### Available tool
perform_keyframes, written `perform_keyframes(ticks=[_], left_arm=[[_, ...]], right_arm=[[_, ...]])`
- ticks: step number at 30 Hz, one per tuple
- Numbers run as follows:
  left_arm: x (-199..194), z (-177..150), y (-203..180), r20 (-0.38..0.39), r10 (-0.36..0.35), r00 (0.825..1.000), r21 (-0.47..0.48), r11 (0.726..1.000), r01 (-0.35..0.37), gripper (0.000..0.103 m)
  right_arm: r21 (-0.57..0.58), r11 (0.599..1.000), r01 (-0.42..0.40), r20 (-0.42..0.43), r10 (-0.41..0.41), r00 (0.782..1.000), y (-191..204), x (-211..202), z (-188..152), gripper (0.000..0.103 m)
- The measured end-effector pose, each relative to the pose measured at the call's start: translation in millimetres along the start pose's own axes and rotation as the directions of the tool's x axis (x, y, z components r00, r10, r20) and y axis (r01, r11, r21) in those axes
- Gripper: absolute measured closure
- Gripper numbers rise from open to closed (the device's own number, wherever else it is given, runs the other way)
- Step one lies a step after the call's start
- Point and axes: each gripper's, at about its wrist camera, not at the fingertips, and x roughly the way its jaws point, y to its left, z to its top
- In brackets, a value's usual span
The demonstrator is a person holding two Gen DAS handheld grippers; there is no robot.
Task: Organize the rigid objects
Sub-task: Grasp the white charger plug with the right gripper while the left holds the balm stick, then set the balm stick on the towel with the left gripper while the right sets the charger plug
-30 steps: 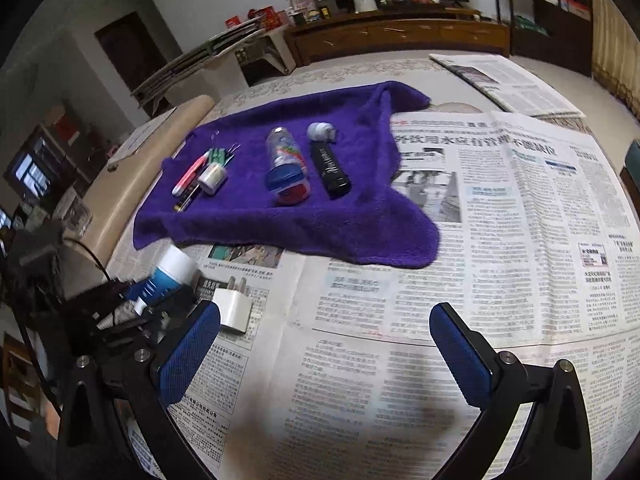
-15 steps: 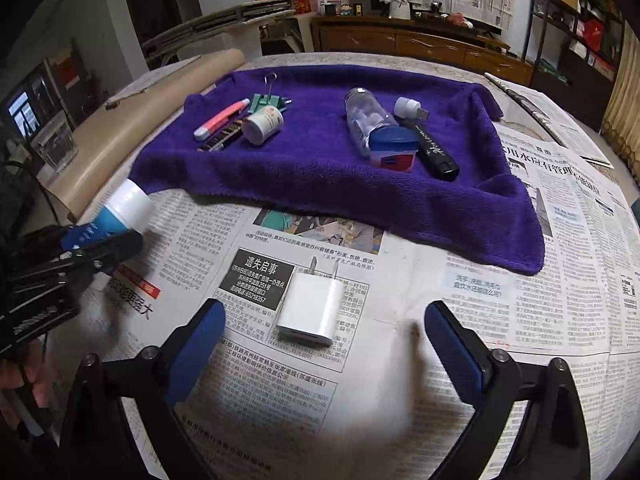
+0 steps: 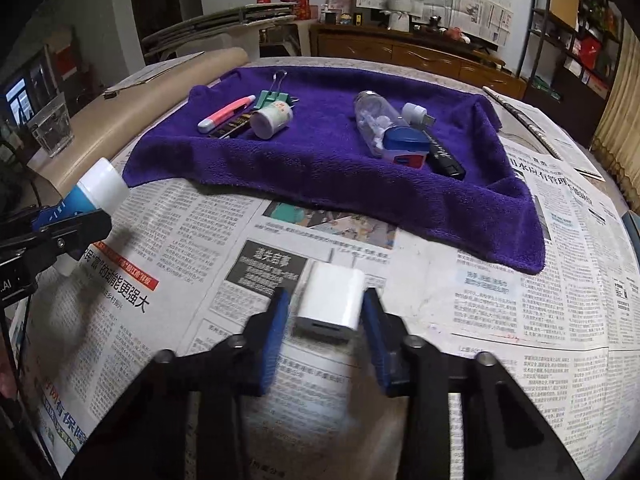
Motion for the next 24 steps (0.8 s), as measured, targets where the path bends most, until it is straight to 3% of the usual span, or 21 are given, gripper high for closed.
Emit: perform_keyframes(ticks=[15, 24], left_arm=[[9, 7, -1, -0.007, 0.017, 1.0, -0.017, 1.0, -0.017, 0.068], [5, 41, -2, 0.021, -0.027, 0.999, -0.041, 0.999, 0.028, 0.068]], right_arm=[[0.041, 0.992, -0.118, 0.011, 0.118, 0.993, -24, -13, 2, 0.073], [0.078, 0.982, -0.173, 0.057, 0.169, 0.984, -42, -36, 14, 0.073]])
